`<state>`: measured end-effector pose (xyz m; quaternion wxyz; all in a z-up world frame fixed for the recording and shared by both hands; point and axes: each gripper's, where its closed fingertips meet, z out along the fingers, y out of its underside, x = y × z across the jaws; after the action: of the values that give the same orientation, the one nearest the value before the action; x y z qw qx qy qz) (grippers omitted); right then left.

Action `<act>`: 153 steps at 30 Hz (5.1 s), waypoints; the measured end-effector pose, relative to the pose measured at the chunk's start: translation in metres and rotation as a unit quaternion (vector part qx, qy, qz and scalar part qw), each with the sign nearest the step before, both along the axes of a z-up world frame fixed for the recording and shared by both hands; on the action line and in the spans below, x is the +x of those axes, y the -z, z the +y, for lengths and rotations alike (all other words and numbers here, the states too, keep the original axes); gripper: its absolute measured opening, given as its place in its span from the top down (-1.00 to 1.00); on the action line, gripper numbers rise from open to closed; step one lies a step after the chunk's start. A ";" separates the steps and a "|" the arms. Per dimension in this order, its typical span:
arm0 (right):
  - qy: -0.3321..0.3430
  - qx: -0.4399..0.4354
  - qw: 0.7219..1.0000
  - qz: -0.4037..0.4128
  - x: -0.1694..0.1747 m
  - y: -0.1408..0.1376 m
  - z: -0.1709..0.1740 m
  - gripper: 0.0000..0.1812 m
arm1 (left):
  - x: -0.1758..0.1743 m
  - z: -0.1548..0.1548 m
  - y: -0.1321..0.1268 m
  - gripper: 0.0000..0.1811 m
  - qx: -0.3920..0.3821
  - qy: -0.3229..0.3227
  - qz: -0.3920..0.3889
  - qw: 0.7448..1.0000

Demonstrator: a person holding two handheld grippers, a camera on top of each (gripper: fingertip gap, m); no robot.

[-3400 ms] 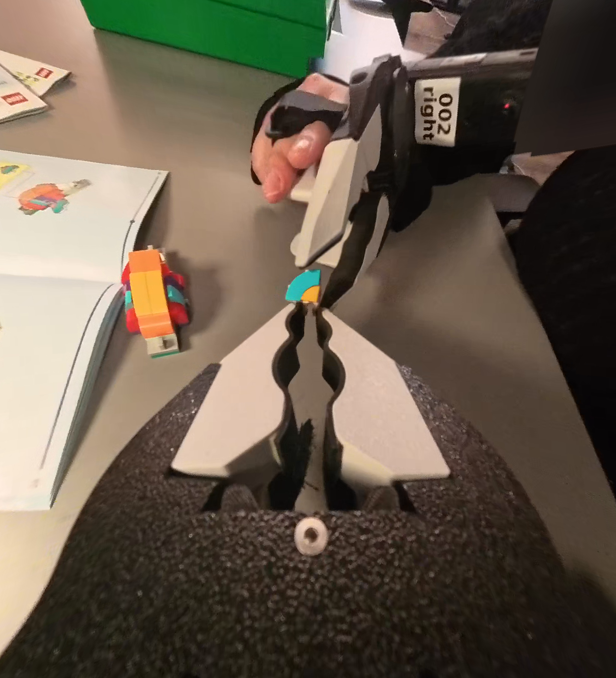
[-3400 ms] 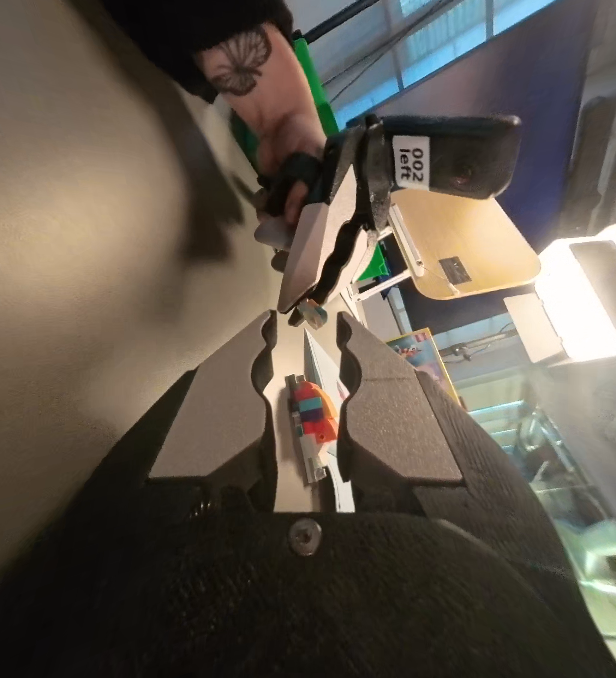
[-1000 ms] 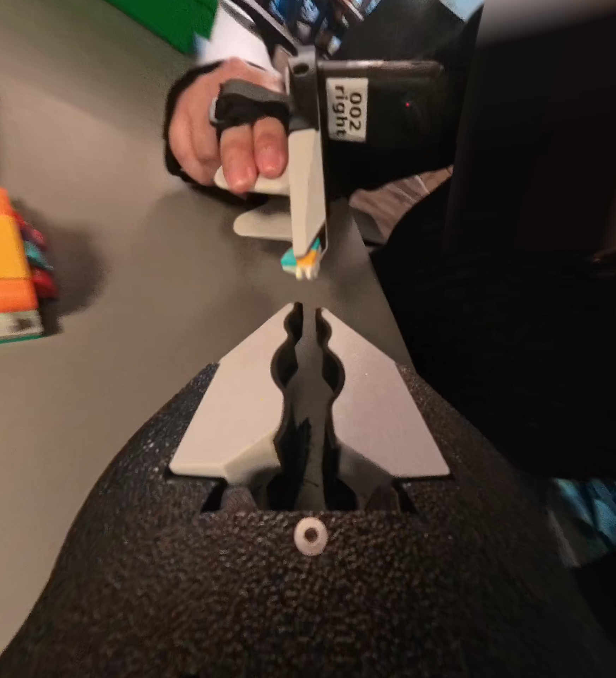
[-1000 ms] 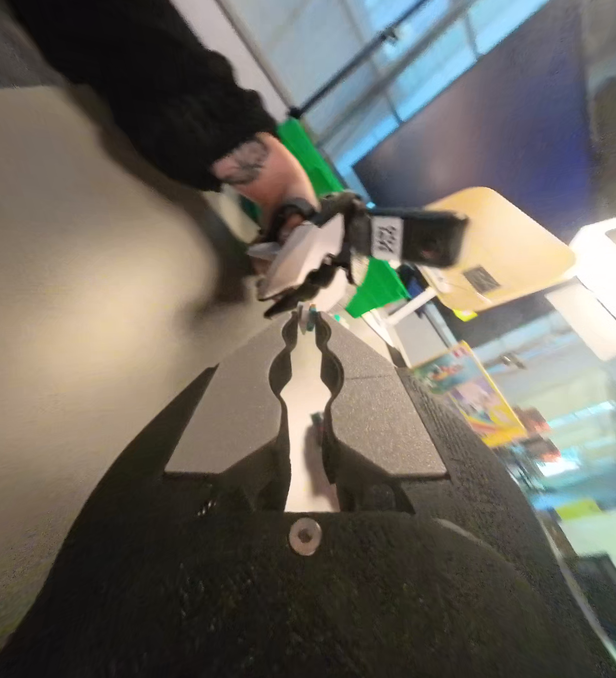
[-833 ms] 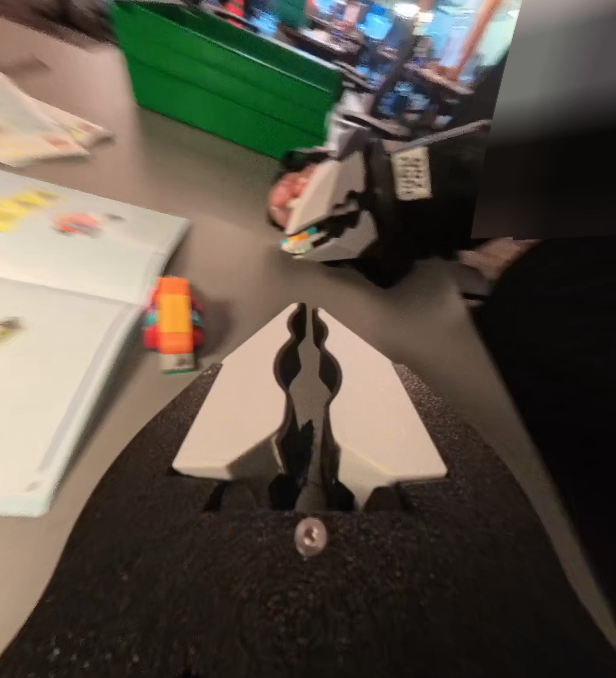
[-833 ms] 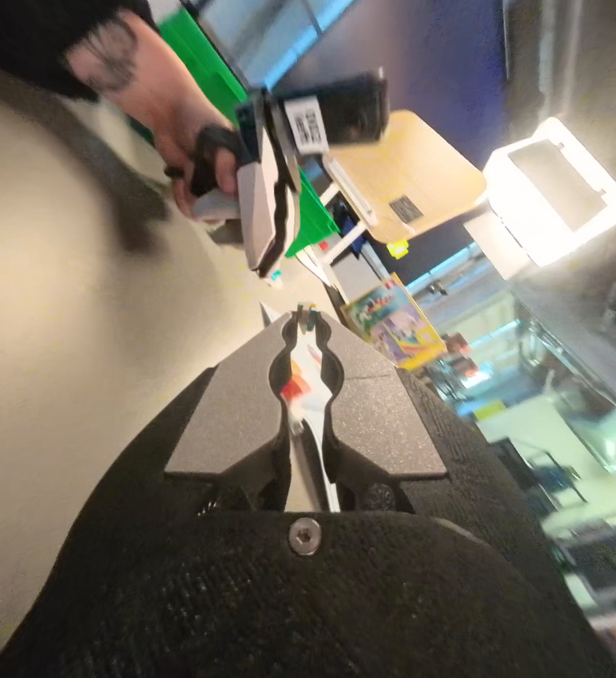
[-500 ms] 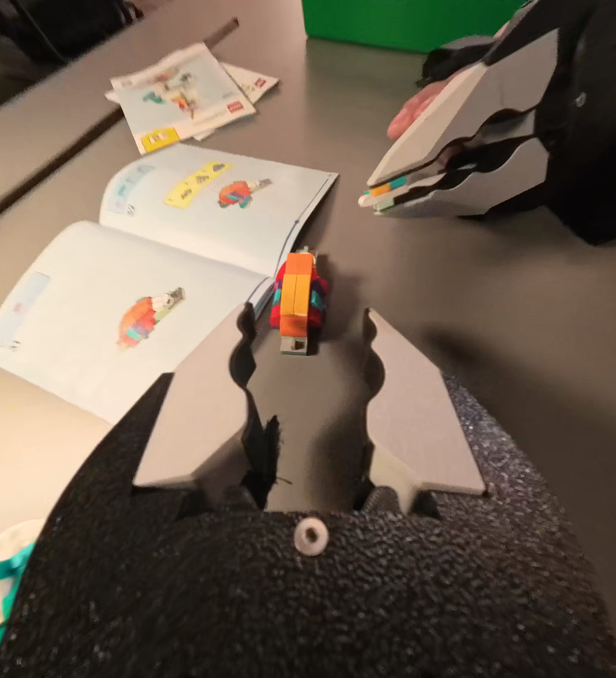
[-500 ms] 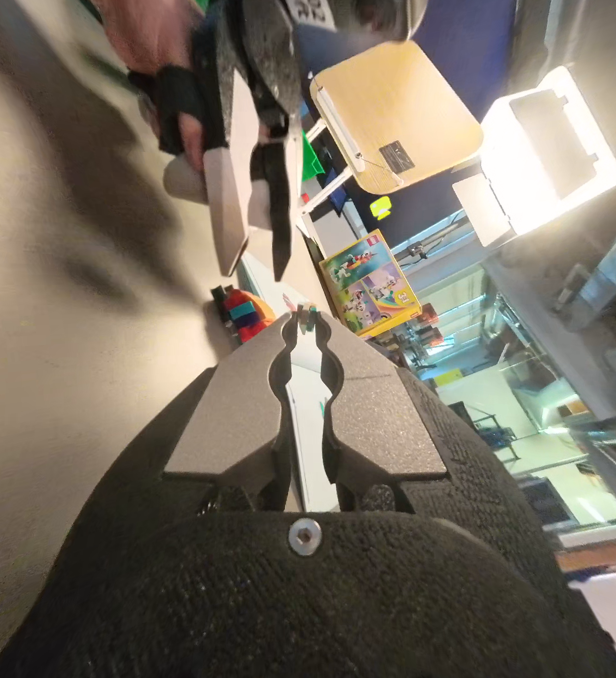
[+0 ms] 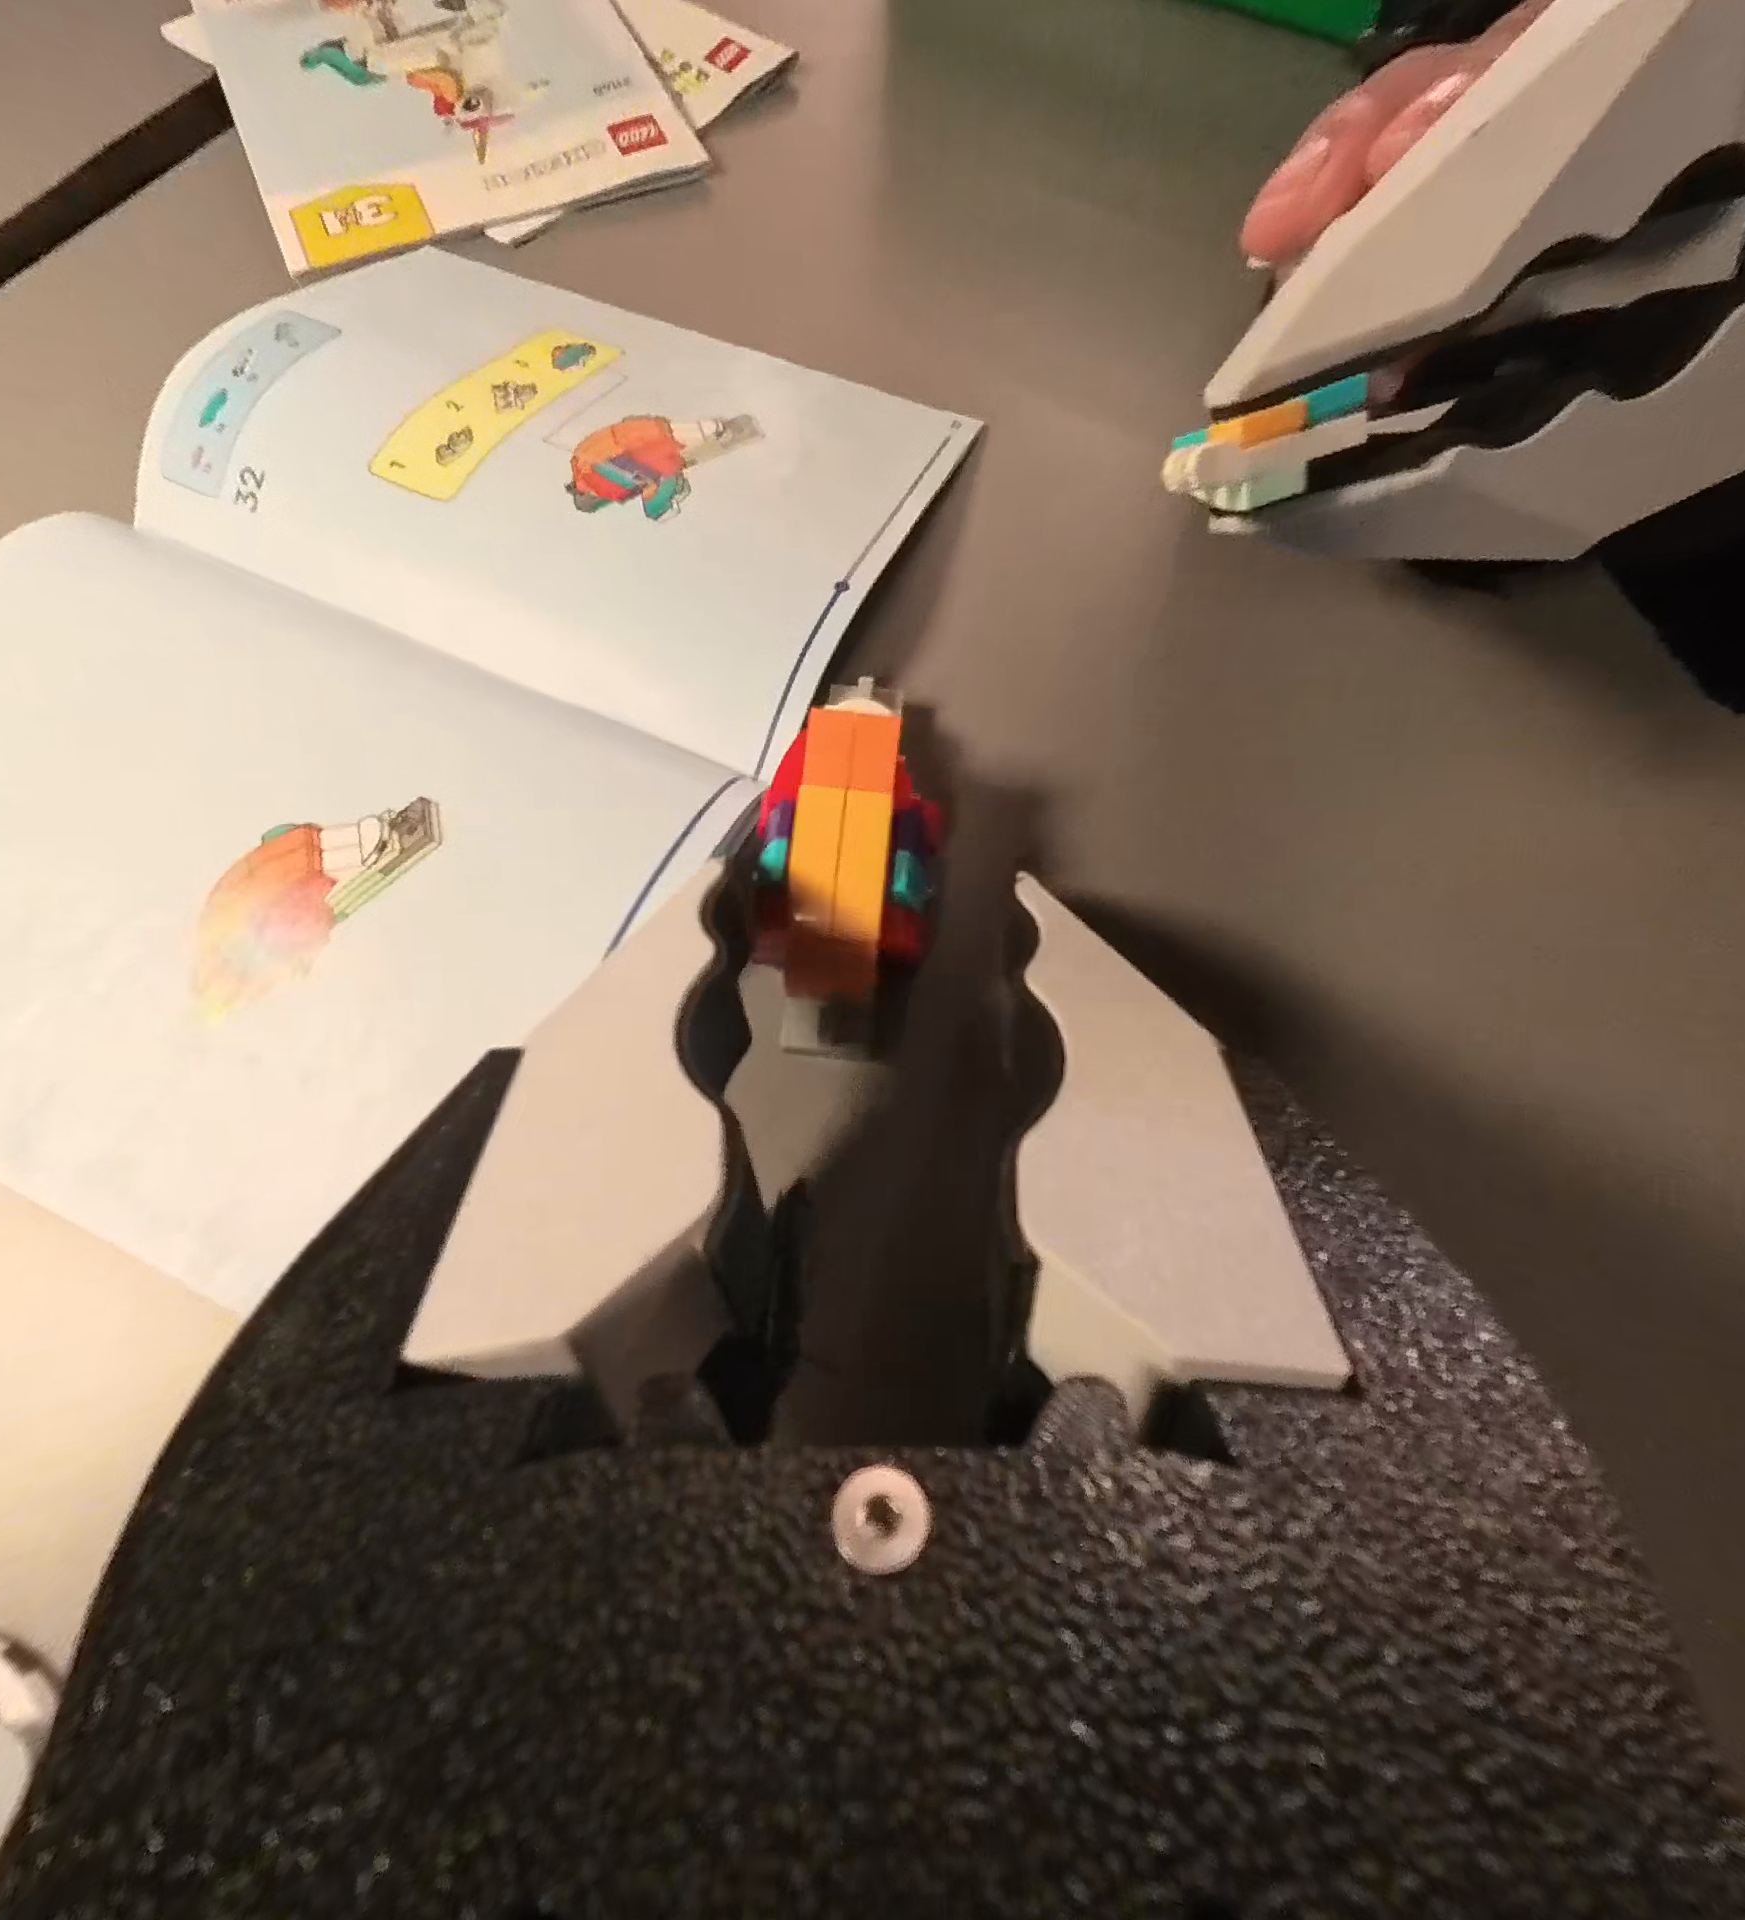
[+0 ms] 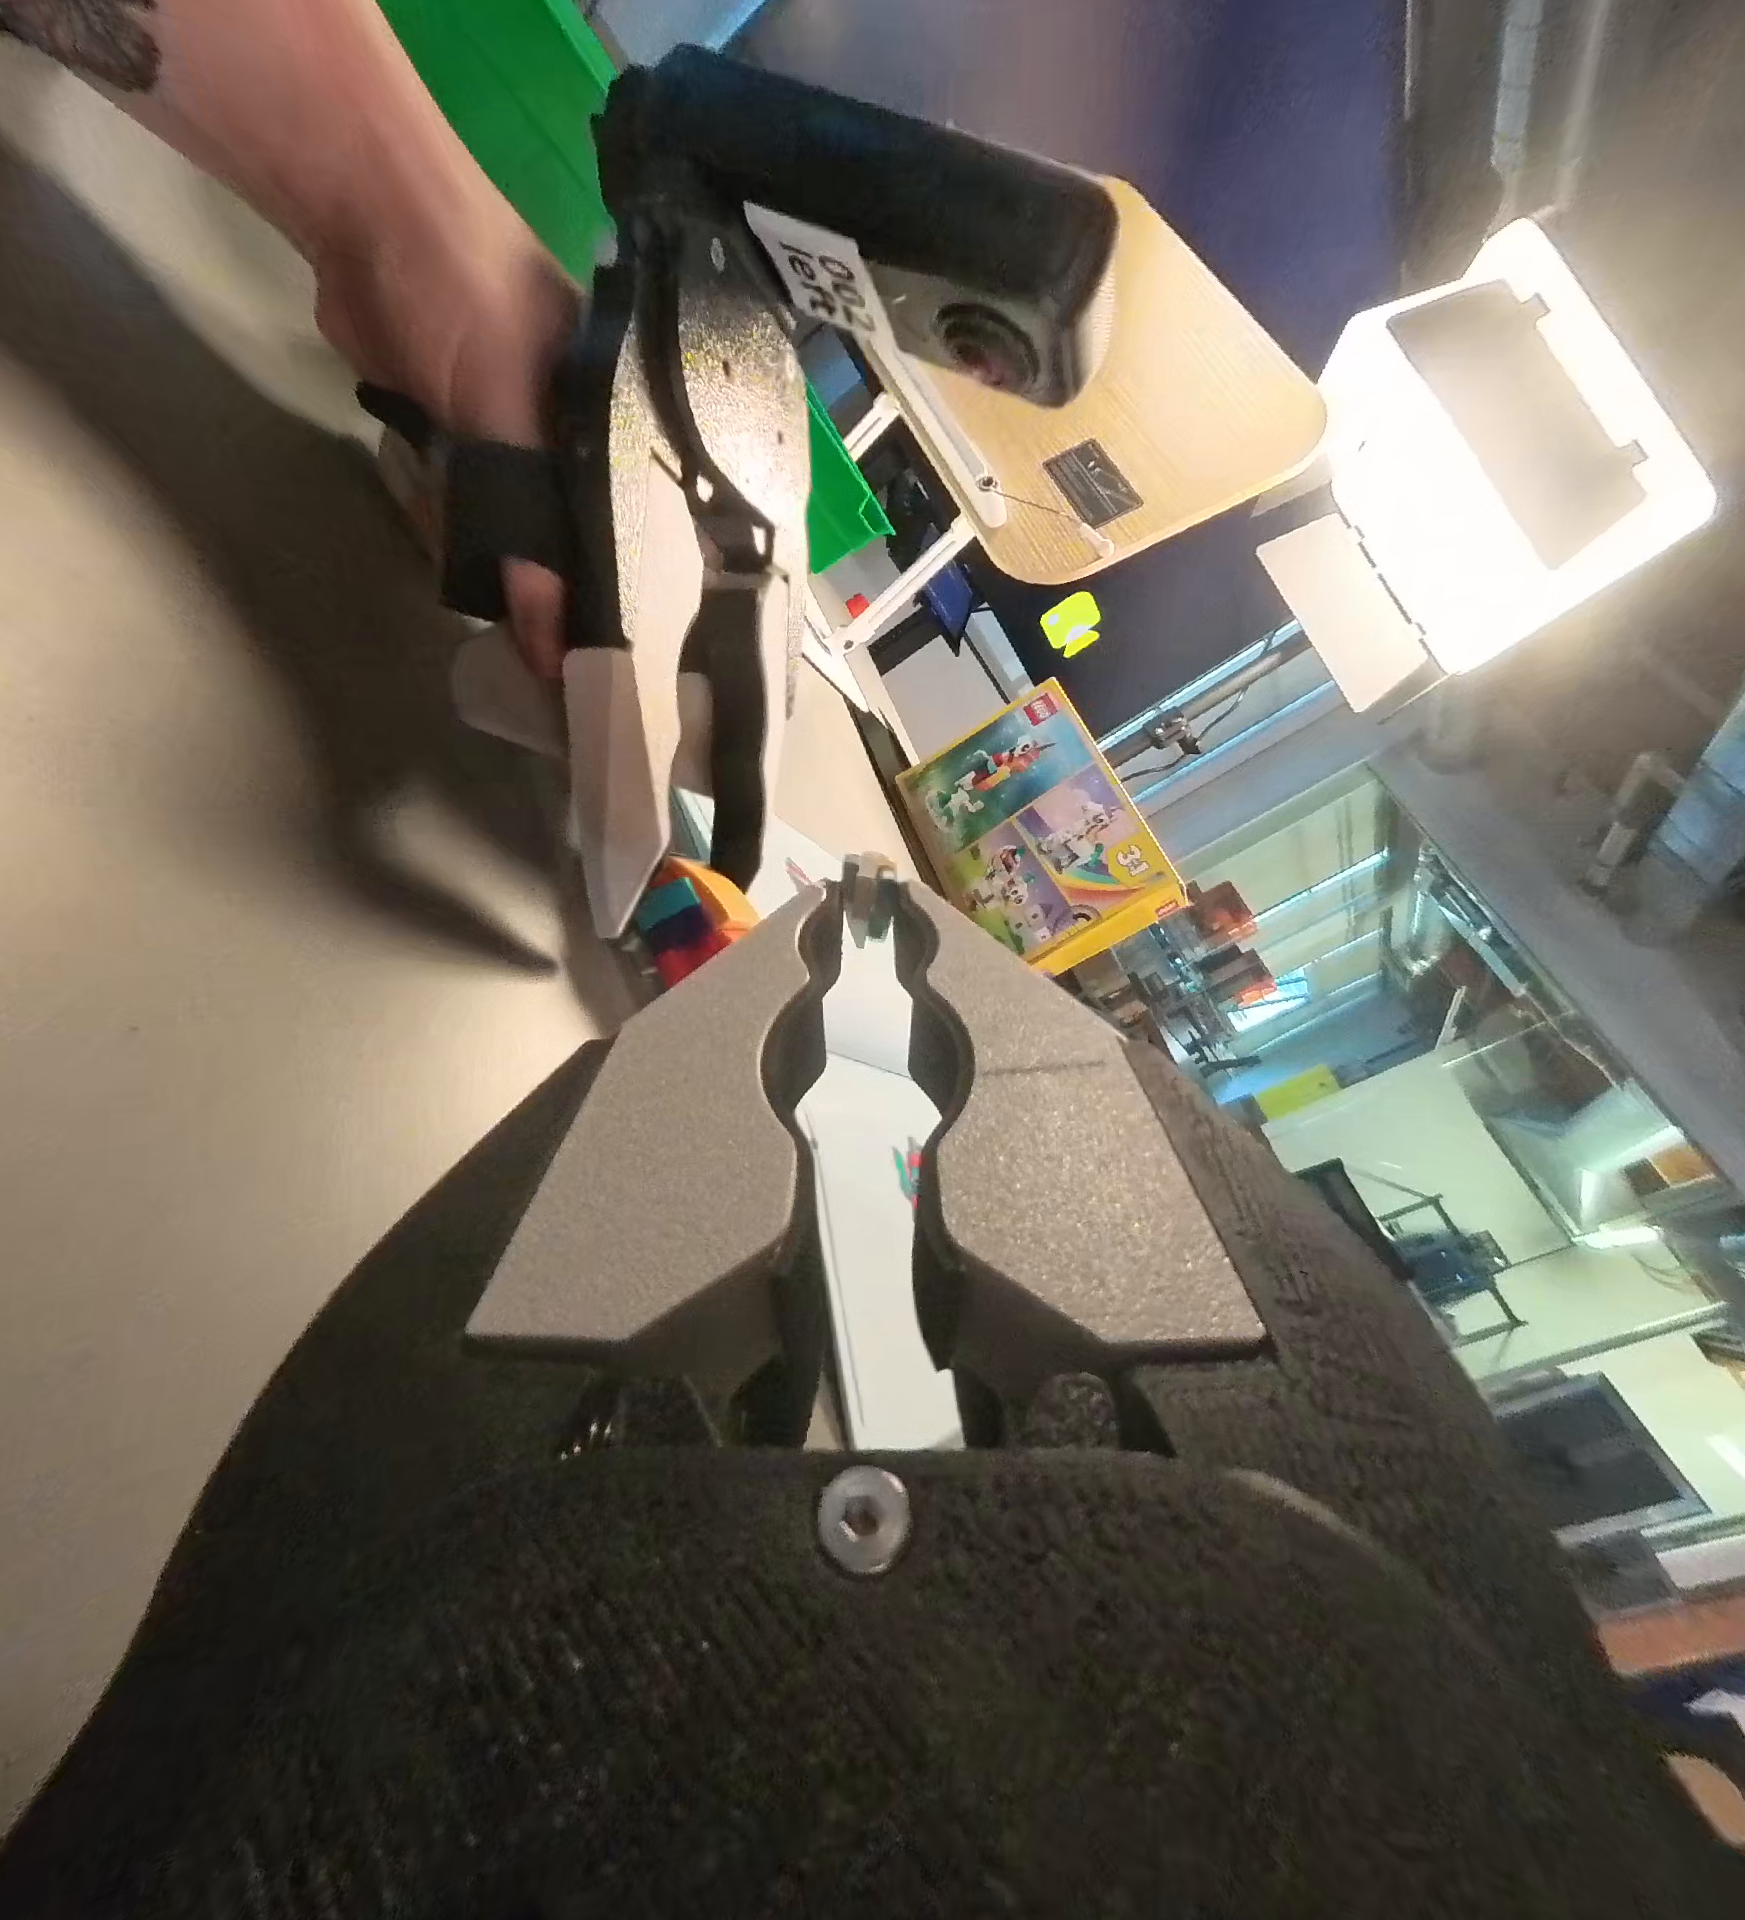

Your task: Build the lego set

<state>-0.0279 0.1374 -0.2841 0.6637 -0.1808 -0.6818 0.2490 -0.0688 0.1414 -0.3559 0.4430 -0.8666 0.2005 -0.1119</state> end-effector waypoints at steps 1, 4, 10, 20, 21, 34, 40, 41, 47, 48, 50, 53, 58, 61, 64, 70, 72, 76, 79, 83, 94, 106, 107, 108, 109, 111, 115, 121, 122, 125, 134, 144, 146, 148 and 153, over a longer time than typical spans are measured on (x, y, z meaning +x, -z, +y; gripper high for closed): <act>0.001 0.002 1.000 0.001 0.001 0.000 0.001 0.91 | 0.000 0.001 0.002 0.54 -0.001 -0.001 0.011 1.000; -0.001 0.004 1.000 0.002 0.004 -0.002 0.002 0.91 | 0.002 0.001 0.005 0.61 -0.007 -0.003 0.026 1.000; 0.009 0.053 0.999 -0.002 0.006 0.005 0.009 0.91 | 0.006 -0.004 0.007 0.63 -0.026 0.014 0.002 1.000; 0.029 0.041 0.999 -0.013 0.003 0.007 0.020 0.91 | 0.021 -0.013 -0.016 0.63 -0.077 -0.021 -0.265 0.961; 0.026 0.046 0.998 -0.021 0.002 0.010 0.018 0.91 | 0.024 -0.015 -0.018 0.63 -0.094 -0.021 -0.308 0.947; 0.018 0.175 0.981 -0.086 -0.005 0.021 -0.011 0.91 | 0.017 -0.014 -0.021 0.63 -0.130 -0.044 -0.414 0.900; 0.025 0.221 0.971 -0.082 -0.009 0.025 -0.015 0.91 | 0.015 -0.015 -0.027 0.63 -0.136 -0.037 -0.458 0.878; 0.031 0.221 0.971 -0.083 -0.010 0.027 -0.013 0.92 | 0.015 -0.015 -0.027 0.63 -0.135 -0.037 -0.457 0.878; 0.065 0.214 0.972 -0.068 0.002 0.030 0.009 0.91 | -0.003 -0.015 -0.008 0.63 -0.090 -0.090 -0.207 0.970; 0.068 0.209 0.973 -0.066 0.004 0.030 0.012 0.91 | -0.008 -0.015 -0.006 0.63 -0.081 -0.097 -0.155 0.980; 0.074 0.199 0.976 -0.056 0.005 0.027 0.016 0.91 | -0.011 -0.016 -0.005 0.63 -0.066 -0.101 -0.085 0.989; 0.072 0.183 0.979 -0.052 0.003 0.027 0.018 0.91 | -0.006 -0.020 0.005 0.63 -0.069 -0.093 -0.021 0.993; 0.061 0.175 0.981 -0.059 0.003 0.031 0.015 0.91 | 0.005 -0.028 0.007 0.19 -0.067 -0.096 -0.010 0.993; 0.052 0.159 0.984 -0.060 0.004 0.031 0.013 0.91 | 0.000 -0.037 0.007 0.15 -0.056 -0.100 0.015 0.993; 0.046 0.147 0.986 -0.061 0.003 0.031 0.012 0.91 | 0.004 -0.039 0.003 0.36 -0.045 -0.090 -0.014 0.995; 0.037 0.145 0.987 -0.063 0.003 0.032 0.008 0.92 | -0.007 -0.035 0.008 0.59 -0.040 -0.087 0.008 0.995; 0.035 0.144 0.987 -0.063 0.003 0.031 0.007 0.92 | -0.005 -0.034 0.007 0.72 -0.033 -0.077 0.005 0.996; 0.031 0.138 0.988 -0.065 0.005 0.032 0.006 0.91 | -0.003 -0.033 0.007 0.84 -0.029 -0.069 -0.001 0.997; 0.026 0.134 0.988 -0.071 0.005 0.033 0.004 0.91 | -0.003 -0.032 0.007 0.84 -0.036 -0.072 -0.013 0.997; 0.009 0.132 0.986 -0.103 0.003 0.040 -0.003 0.92 | 0.002 -0.033 0.005 0.84 -0.075 -0.092 -0.083 0.989; 0.003 0.276 0.955 -0.111 0.001 0.047 -0.023 0.92 | 0.022 -0.035 -0.006 0.85 -0.116 -0.112 -0.328 0.931; 0.010 0.322 0.940 -0.115 -0.001 0.054 -0.026 0.92 | 0.023 -0.036 -0.010 0.85 -0.098 -0.104 -0.328 0.934; 0.013 0.323 0.939 -0.117 -0.002 0.054 -0.025 0.91 | 0.023 -0.036 -0.009 0.84 -0.097 -0.105 -0.326 0.935; 0.014 0.322 0.939 -0.119 -0.003 0.055 -0.025 0.92 | 0.023 -0.036 -0.010 0.85 -0.094 -0.105 -0.325 0.935; 0.015 0.322 0.939 -0.121 -0.004 0.056 -0.025 0.92 | 0.023 -0.036 -0.010 0.84 -0.092 -0.104 -0.324 0.936; 0.017 0.325 0.937 -0.123 -0.005 0.056 -0.025 0.92 | 0.023 -0.036 -0.011 0.84 -0.090 -0.103 -0.322 0.937; 0.027 0.328 0.937 -0.121 -0.006 0.054 -0.025 0.91 | 0.022 -0.035 -0.013 0.84 -0.081 -0.104 -0.324 0.937; 0.061 0.335 0.939 -0.055 -0.006 0.028 -0.019 0.91 | 0.025 -0.041 -0.059 0.84 0.029 -0.026 -0.404 0.914; 0.065 0.338 0.938 -0.042 -0.006 0.023 -0.018 0.92 | 0.025 -0.043 -0.069 0.84 0.047 -0.009 -0.421 0.906; 0.074 0.350 0.934 -0.007 -0.005 0.011 -0.019 0.90 | 0.027 -0.052 -0.094 0.85 0.092 0.045 -0.481 0.871; 0.085 0.368 0.925 0.034 -0.001 -0.005 -0.021 0.91 | 0.033 -0.066 -0.115 0.85 0.117 0.112 -0.531 0.832; 0.081 0.371 0.924 0.043 0.002 -0.008 -0.026 0.91 | 0.032 -0.063 -0.114 0.85 0.118 0.101 -0.531 0.833; 0.080 0.370 0.925 0.042 0.003 -0.010 -0.026 0.91 | 0.024 -0.053 -0.103 0.85 0.111 0.050 -0.501 0.857; 0.079 0.371 0.925 0.039 0.004 -0.009 -0.026 0.91 | 0.017 -0.041 -0.073 0.84 0.069 -0.028 -0.423 0.903; 0.063 0.360 0.930 -0.028 0.000 0.015 -0.022 0.91 | 0.020 -0.034 -0.033 0.84 0.009 -0.093 -0.267 0.959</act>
<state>-0.0281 0.1150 -0.2986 0.6788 0.0209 -0.7315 -0.0608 -0.0487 0.1070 -0.3228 0.4970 -0.8157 -0.0054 -0.2959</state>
